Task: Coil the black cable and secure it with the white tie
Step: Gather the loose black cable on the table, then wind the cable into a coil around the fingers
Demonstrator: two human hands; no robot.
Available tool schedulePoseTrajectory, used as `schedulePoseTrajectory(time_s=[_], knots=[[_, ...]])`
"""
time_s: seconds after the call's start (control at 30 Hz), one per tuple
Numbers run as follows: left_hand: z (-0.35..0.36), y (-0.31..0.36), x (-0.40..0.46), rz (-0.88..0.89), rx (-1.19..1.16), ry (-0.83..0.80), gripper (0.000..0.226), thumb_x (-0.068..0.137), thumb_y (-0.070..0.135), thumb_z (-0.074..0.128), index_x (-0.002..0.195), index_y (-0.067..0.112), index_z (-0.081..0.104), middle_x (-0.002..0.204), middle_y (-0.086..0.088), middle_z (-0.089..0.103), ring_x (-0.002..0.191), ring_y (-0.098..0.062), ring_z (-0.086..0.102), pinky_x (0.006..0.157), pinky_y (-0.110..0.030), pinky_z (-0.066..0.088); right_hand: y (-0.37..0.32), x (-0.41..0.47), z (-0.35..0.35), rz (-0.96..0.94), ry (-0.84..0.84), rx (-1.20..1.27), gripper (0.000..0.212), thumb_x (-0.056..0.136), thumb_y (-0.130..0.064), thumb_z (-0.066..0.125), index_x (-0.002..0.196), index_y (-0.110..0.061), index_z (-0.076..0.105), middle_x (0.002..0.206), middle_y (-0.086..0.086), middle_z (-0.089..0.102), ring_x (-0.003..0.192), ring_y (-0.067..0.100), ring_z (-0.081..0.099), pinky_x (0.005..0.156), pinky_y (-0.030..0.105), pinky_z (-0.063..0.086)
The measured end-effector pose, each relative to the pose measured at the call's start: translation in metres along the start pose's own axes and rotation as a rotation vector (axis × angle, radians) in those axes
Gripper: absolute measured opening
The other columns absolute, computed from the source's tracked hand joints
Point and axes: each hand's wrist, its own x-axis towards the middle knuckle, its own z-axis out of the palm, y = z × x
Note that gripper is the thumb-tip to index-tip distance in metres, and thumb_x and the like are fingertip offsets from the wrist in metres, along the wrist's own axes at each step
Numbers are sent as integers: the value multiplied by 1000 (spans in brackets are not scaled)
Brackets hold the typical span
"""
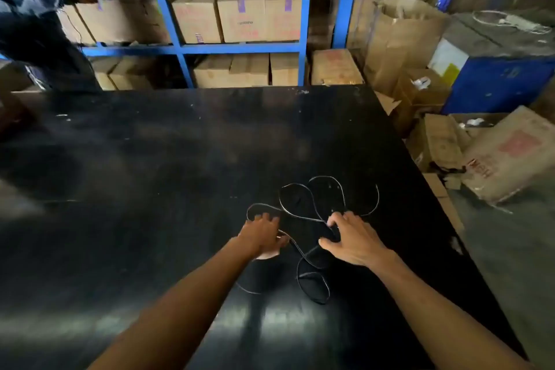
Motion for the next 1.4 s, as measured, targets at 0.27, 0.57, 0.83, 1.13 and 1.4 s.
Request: schedulePoseTrajectory(time_s=[0.27, 0.57, 0.83, 1.13, 1.4], knots=[[63, -38, 36, -217, 38, -27, 50, 93, 25, 53, 140, 10, 43, 140, -16, 48, 129, -35, 46, 106, -46, 39, -32, 46, 81, -141, -82, 9, 34, 86, -43, 62, 113, -24, 66, 114, 6, 62, 107, 30, 61, 92, 39, 46], [86, -52, 64, -443, -305, -16, 30, 91, 14, 51, 119, 3, 57, 123, -19, 62, 119, -38, 56, 94, -42, 48, -66, 91, 138, -263, -115, 12, 27, 92, -39, 53, 107, -26, 71, 107, -3, 76, 105, 24, 65, 91, 37, 41], [30, -62, 56, -841, -1582, 236, 26, 83, 2, 63, 57, 7, 62, 54, -7, 53, 46, -17, 49, 49, -24, 42, -79, 86, 91, -123, -507, 945, 22, 92, -36, 65, 107, -23, 73, 90, -3, 79, 81, 9, 73, 74, 21, 52], [-5, -55, 34, -625, -2119, 194, 30, 90, 36, 57, 90, 10, 71, 73, -3, 67, 74, -21, 64, 70, -33, 49, -86, 74, 48, -205, -403, 1229, 19, 99, -1, 49, 91, 2, 66, 64, 11, 51, 51, 23, 52, 54, 34, 43], [-54, -45, 22, -115, -2232, 257, 56, 101, 49, 37, 140, 14, 55, 134, -17, 61, 116, -31, 62, 107, -52, 39, -70, 59, 35, -231, -497, 1314, 14, 82, -13, 54, 84, -3, 62, 63, 7, 45, 41, 15, 36, 39, 21, 21]])
